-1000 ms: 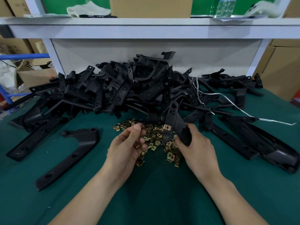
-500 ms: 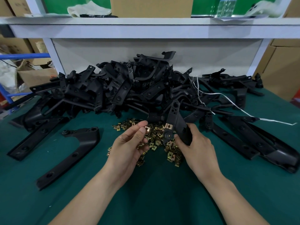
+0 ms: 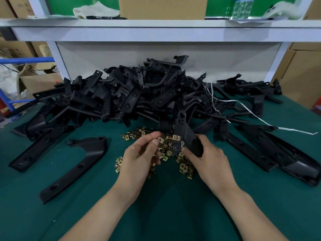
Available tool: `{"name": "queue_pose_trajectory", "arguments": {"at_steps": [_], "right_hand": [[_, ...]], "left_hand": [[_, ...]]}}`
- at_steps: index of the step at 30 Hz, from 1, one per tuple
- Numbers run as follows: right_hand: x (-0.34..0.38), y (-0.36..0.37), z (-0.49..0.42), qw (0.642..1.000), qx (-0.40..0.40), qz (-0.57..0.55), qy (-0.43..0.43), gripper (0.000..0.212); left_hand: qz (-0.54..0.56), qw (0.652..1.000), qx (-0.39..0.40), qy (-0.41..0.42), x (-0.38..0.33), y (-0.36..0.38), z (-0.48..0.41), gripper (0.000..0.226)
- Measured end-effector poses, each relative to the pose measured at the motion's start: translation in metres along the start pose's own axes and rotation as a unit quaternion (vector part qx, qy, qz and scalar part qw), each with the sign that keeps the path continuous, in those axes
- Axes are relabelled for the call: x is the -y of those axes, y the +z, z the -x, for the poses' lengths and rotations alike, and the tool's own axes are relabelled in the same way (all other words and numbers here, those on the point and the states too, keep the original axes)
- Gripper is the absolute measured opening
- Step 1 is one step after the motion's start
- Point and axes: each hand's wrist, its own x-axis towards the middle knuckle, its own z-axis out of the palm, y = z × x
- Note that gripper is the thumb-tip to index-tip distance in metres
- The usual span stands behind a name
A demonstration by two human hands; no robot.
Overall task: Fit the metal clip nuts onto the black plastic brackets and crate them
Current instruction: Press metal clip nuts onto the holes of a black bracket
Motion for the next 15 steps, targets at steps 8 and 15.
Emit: {"name": "queue_pose_trajectory", "arguments": {"at_steps": [8,15], "right_hand": [[0.0019,0.0008,0.0027,1.000,0.009,0.025,-0.009,0.045],[0.0024,0.0009,0.0033,0.999,0.009,0.034,-0.017,0.045]], "left_hand": [[-0.029,0.998,-0.034,0.039,-0.0037,-0.0006,0.0005,0.022],[-0.034,0.998,-0.027,0.045,-0.0019,-0.0020,0.0000,0.018]]}}
